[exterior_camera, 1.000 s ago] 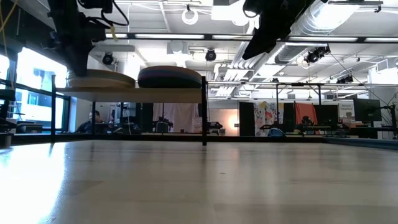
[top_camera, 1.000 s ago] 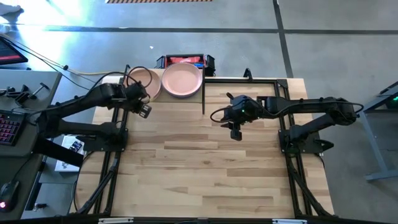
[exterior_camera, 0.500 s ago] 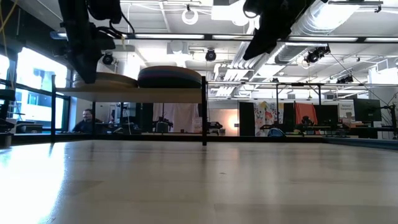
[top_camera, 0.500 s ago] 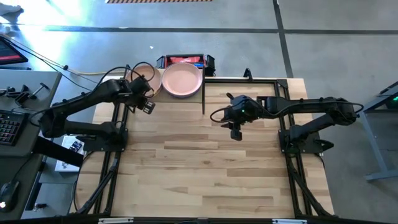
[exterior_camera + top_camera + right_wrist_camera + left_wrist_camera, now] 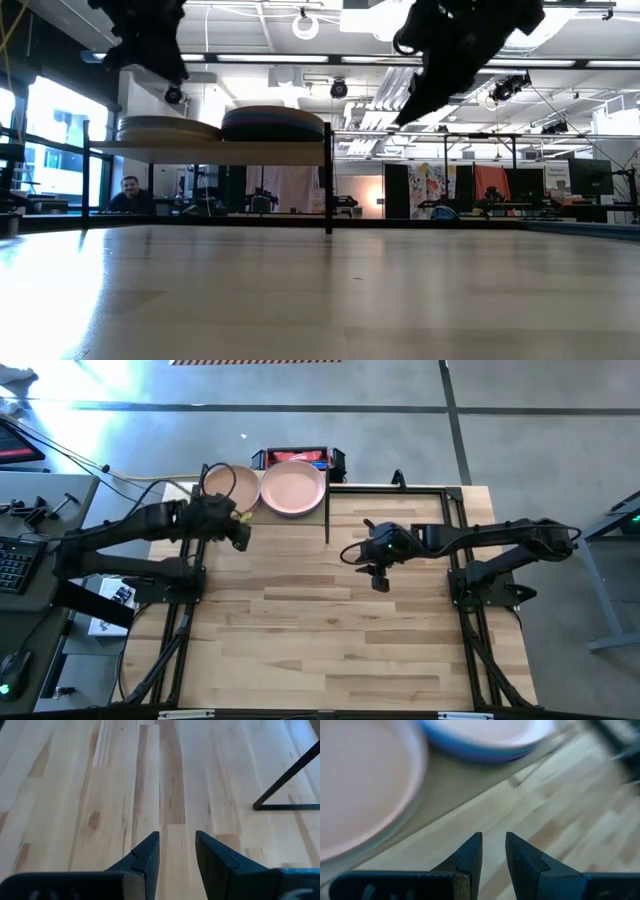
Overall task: Place and stack plates onto a shelf
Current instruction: Return to Home Position
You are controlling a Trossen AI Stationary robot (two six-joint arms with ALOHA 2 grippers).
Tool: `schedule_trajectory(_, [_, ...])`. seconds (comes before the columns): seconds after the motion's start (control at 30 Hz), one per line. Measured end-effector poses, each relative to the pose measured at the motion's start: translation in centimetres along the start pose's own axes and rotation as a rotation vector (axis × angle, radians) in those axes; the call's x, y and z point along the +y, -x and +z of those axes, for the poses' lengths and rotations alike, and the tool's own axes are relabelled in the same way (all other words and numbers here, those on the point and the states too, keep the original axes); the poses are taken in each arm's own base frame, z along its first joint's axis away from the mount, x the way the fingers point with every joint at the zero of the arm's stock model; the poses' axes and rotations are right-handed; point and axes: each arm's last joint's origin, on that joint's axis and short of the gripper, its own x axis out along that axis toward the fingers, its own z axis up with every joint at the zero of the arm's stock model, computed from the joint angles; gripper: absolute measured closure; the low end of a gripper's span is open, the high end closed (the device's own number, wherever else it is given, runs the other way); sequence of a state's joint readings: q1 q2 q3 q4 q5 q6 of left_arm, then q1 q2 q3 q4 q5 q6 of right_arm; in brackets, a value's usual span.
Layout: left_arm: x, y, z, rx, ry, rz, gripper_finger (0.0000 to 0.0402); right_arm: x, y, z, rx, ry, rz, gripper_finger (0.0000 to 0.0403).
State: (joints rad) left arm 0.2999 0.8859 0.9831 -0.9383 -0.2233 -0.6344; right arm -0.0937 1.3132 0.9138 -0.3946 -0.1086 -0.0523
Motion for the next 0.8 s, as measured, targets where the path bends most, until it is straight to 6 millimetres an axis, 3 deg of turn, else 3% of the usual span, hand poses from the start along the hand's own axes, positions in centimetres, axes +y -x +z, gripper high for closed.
schedule_trajectory(0.13, [-1.5, 0.2, -1.1, -0.129, -0.070, -0.129, 0.0328, -0.1, -1.4, -1.3, -0.078, -0.034, -0.003, 0.0297])
schedule_trajectory(0.33, [-2.6, -1.0, -4.1, -0.164, -0.176, -0.288, 0.0328, -0.1, -2.7, -3.2, -0.180, -0.033, -0.005, 0.0297])
schedule_trajectory(0.6, [-2.4, -4.0, -8.4, -0.127, -0.210, -0.389, 0.0328, -0.1, -3.8, -6.3, -0.203, -0.054, -0.003, 0.0297])
schedule_trajectory(0.8, [-1.6, -6.1, -11.1, -0.129, -0.223, -0.467, 0.0328, 0.0, -4.0, -7.2, -0.176, -0.136, 0.005, 0.0297])
